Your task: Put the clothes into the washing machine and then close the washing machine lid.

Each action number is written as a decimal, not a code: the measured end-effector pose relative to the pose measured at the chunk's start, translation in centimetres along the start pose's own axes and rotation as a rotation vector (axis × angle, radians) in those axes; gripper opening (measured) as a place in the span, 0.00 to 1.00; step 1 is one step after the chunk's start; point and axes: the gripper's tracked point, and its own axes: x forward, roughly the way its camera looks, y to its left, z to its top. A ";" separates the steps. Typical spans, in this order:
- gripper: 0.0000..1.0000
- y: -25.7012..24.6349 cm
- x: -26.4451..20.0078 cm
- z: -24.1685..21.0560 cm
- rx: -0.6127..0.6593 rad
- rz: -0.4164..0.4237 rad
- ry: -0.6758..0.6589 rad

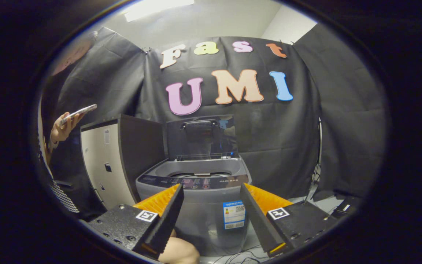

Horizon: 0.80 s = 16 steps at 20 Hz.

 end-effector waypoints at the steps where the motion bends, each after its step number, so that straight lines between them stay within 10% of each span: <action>1: 0.94 0.0 -0.1 -0.3 -0.023 -0.003 0.014; 16: 0.95 0.3 -0.7 -0.9 -0.043 0.011 0.037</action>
